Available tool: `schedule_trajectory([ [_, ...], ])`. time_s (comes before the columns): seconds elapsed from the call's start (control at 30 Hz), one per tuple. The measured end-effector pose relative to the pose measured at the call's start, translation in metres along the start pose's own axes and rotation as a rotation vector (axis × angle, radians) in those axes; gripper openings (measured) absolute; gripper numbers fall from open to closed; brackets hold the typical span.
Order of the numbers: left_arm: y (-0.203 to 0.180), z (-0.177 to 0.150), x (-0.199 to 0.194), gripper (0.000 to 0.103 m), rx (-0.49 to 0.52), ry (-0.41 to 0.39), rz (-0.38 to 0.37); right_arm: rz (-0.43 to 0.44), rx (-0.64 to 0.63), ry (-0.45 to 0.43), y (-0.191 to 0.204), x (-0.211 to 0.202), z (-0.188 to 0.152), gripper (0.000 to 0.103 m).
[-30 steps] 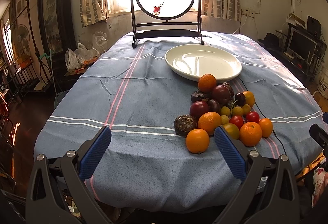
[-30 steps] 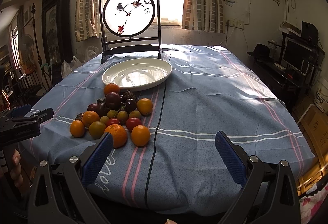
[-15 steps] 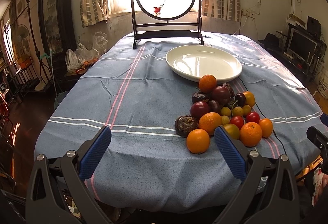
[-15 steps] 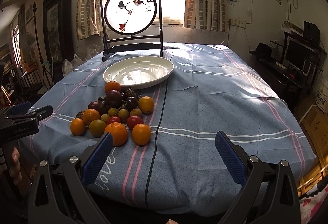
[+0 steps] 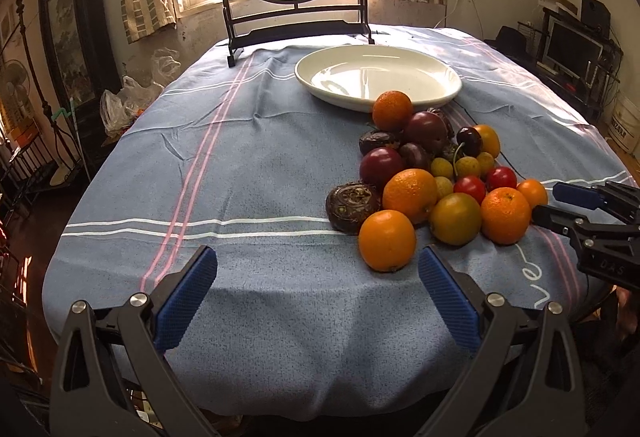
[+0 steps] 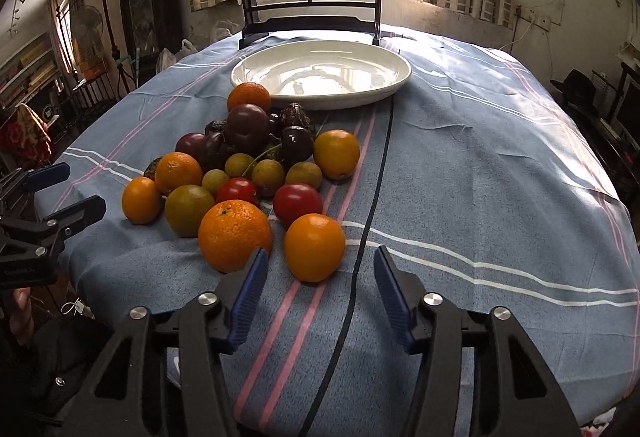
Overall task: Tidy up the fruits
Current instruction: 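Grasp an orange with the right tool while the left tool grasps another orange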
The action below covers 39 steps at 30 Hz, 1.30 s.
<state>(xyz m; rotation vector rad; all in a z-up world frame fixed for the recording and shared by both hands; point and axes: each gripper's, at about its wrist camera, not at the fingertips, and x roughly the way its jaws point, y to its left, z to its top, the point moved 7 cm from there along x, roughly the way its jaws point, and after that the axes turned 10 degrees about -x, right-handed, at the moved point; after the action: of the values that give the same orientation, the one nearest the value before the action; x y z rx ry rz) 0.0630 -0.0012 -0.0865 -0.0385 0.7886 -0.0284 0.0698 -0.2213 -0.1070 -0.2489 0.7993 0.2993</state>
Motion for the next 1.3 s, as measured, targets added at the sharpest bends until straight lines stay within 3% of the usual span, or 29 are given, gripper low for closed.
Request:
schedule_trajectory([
  [0.17, -0.006, -0.004, 0.014, 0.098, 0.02, 0.032, -0.023, 0.039, 0.013, 0.045, -0.001, 0.02, -0.001, 0.039],
  [0.2, -0.008, -0.005, 0.016, 0.098, 0.029, 0.038, -0.029, 0.046, 0.018, 0.045, -0.001, 0.022, -0.002, 0.035],
  [0.37, -0.02, -0.012, 0.03, 0.098, 0.055, 0.077, -0.039, 0.045, 0.018, 0.007, 0.0, 0.018, -0.002, 0.035],
  [0.6, -0.026, -0.013, 0.032, 0.098, 0.065, 0.071, -0.066, 0.049, 0.063, -0.037, -0.001, 0.004, -0.007, 0.035],
  [0.73, -0.025, -0.008, 0.028, 0.098, 0.048, 0.023, -0.074, 0.054, 0.055, -0.029, 0.001, 0.005, -0.009, 0.035],
  [0.83, -0.023, -0.008, 0.032, 0.098, 0.058, 0.021, -0.047, 0.05, 0.061, -0.023, 0.001, 0.006, -0.01, 0.035],
  [0.93, -0.024, -0.01, 0.037, 0.076, 0.07, 0.031, -0.06, 0.045, 0.07, -0.029, -0.001, 0.005, -0.01, 0.035],
  [1.0, -0.027, -0.01, 0.036, 0.051, 0.052, 0.037, -0.122, 0.043, 0.07, -0.032, -0.001, 0.004, -0.011, 0.035],
  [1.1, -0.033, -0.012, 0.035, 0.038, 0.069, 0.034, -0.131, 0.039, 0.065, -0.034, 0.001, 0.003, -0.011, 0.035],
  [1.3, -0.031, -0.014, 0.026, 0.037, 0.07, 0.022, -0.148, 0.043, 0.069, -0.037, 0.001, 0.001, -0.011, 0.035],
])
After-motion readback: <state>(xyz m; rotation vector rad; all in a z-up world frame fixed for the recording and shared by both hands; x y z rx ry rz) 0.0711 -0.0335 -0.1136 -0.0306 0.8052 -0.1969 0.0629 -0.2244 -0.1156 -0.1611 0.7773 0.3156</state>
